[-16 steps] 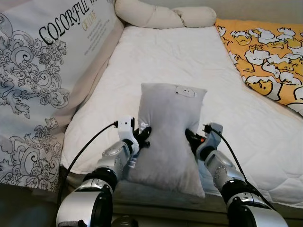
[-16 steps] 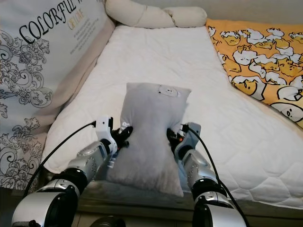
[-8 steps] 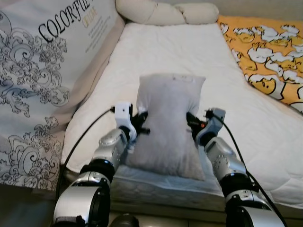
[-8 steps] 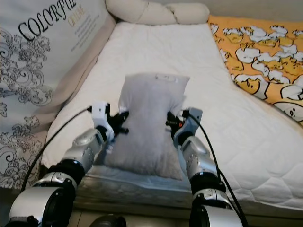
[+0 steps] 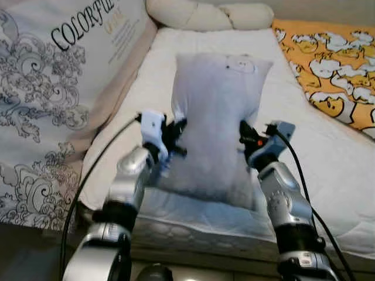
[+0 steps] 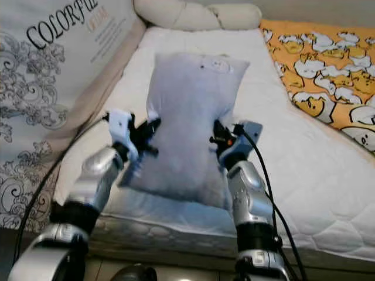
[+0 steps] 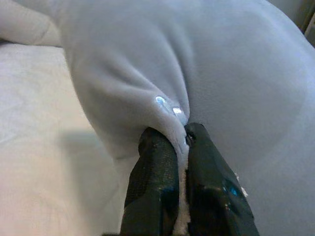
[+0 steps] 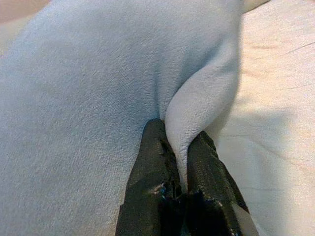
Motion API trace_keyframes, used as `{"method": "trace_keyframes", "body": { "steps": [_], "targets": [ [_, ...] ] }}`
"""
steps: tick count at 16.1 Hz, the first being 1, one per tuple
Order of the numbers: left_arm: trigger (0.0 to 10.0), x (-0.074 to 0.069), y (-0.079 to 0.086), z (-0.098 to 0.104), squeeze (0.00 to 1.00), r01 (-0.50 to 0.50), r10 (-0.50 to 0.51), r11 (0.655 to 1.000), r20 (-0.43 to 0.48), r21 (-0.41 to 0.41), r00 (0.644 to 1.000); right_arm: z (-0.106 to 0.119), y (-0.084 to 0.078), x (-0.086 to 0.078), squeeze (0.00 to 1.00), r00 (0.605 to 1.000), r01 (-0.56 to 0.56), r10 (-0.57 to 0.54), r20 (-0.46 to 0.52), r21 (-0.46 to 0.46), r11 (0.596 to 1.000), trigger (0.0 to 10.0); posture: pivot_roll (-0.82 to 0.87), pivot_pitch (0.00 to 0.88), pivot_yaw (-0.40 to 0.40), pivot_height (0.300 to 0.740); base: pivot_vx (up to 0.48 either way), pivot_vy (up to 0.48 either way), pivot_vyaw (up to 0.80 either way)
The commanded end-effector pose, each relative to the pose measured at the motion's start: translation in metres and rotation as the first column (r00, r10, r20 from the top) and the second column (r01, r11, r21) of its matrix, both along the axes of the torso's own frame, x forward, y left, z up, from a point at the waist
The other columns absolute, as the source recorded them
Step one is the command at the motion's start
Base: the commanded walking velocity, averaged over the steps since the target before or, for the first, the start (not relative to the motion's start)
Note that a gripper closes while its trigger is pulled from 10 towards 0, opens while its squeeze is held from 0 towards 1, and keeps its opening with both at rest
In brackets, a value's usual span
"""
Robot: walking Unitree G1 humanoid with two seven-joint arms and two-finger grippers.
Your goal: Clean up the room
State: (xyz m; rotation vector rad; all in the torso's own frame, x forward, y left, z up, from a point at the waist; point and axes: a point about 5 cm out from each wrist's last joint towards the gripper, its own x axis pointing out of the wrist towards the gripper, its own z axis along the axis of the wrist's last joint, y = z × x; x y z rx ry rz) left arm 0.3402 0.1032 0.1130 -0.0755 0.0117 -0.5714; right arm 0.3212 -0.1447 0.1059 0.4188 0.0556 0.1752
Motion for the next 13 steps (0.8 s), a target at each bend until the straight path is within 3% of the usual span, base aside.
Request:
{"method": "trace_keyframes", "body": {
  "steps": [1, 5, 6, 8, 10, 12, 13],
  "targets": [
    [0.0, 0.000, -0.004, 0.009, 0.00, 0.002, -0.003, 1.000, 0.035, 0.024, 0.999, 0.007, 0.003, -0.002, 0.00, 1.000, 0.008, -0.008, 0.014, 0.004, 1.000, 0.0, 0.08, 0.000, 0.023, 0.740, 0.000, 0.000, 0.00],
    [0.0, -0.007, -0.007, 0.014, 0.00, -0.025, 0.021, 0.998, 0.061, 0.058, 0.998, 0.010, -0.003, -0.008, 0.00, 0.999, 0.048, -0.047, 0.014, -0.028, 0.998, 0.0, 0.08, 0.000, 0.009, 0.740, 0.000, 0.000, 0.00],
    [10.0, -0.007, -0.008, 0.014, 0.00, -0.045, 0.040, 0.996, 0.054, 0.080, 0.998, 0.011, -0.003, -0.009, 0.00, 0.999, 0.051, -0.051, 0.009, -0.082, 0.995, 10.0, 0.08, 0.000, 0.003, 0.740, 0.000, 0.000, 0.00],
    [10.0, -0.006, -0.008, 0.020, 0.00, -0.079, 0.071, 0.993, 0.096, 0.088, 0.993, 0.009, -0.003, -0.008, 0.00, 0.999, 0.049, -0.052, -0.014, -0.135, 0.990, 10.0, 0.08, 0.000, -0.001, 0.740, 0.000, 0.000, 0.00],
    [10.0, -0.006, -0.007, 0.020, 0.00, -0.085, 0.076, 0.991, 0.088, 0.099, 0.993, 0.009, -0.006, -0.008, 0.00, 0.998, 0.060, -0.062, -0.016, -0.127, 0.990, 10.0, 0.08, 0.000, -0.001, 0.740, 0.000, 0.000, 0.00],
    [10.0, -0.006, -0.006, 0.021, 0.00, -0.094, 0.085, 0.990, 0.084, 0.105, 0.993, 0.009, -0.008, -0.007, 0.00, 0.996, 0.084, -0.089, -0.021, -0.175, 0.981, 10.0, 0.09, 0.000, 0.000, 0.740, 0.000, 0.142, 0.00],
    [10.0, -0.006, -0.007, 0.022, 0.00, -0.094, 0.084, 0.989, 0.088, 0.116, 0.993, 0.011, -0.010, -0.006, 0.00, 0.992, 0.126, -0.126, 0.015, -0.190, 0.974, 10.0, 0.09, 0.000, 0.001, 0.740, 0.000, 0.311, 0.00]
  ]
}}
